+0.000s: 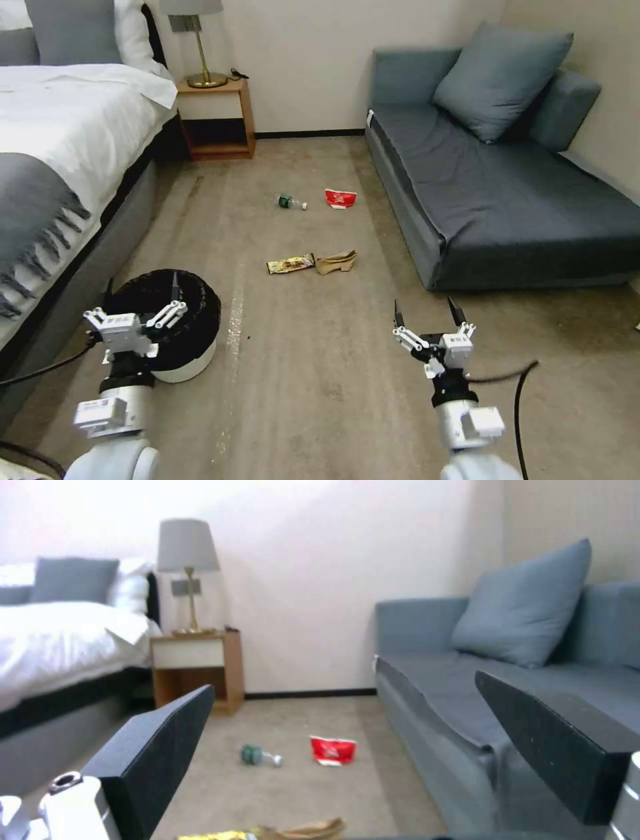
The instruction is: Pick up the trash bin, then pick up the garbage on the floor and place it into the trash bin.
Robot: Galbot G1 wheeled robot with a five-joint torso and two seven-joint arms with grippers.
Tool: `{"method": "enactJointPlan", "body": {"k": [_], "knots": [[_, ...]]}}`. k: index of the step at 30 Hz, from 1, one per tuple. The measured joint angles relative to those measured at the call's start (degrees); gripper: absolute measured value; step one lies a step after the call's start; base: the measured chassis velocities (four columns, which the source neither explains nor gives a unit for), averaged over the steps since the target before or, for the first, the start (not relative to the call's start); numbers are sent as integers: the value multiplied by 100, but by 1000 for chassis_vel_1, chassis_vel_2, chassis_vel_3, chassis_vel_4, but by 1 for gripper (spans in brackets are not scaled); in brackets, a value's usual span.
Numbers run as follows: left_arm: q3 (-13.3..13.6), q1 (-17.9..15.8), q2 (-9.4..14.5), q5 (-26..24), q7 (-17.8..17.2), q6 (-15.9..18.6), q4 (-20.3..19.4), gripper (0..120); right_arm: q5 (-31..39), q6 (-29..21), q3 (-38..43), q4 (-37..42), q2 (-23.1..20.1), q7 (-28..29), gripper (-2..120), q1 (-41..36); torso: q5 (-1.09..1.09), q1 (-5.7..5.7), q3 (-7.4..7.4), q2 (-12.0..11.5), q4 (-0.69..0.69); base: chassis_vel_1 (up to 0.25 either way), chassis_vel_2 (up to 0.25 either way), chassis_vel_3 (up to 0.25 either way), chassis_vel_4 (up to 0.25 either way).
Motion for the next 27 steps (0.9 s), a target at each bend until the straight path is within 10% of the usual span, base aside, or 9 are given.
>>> {"method": "enactJointPlan", "body": {"k": [18,27], "knots": [[-221,-148,427,-805,-19,627,310,100,130,-316,7,-17,22,51,100,64,2,0,0,0,1,0,0,0,0],[-472,-360,1765,-2529,325,1982,936,100,247,-437,84,-116,12,133,100,162,1,0,1,0,1,0,0,0,0]]}}
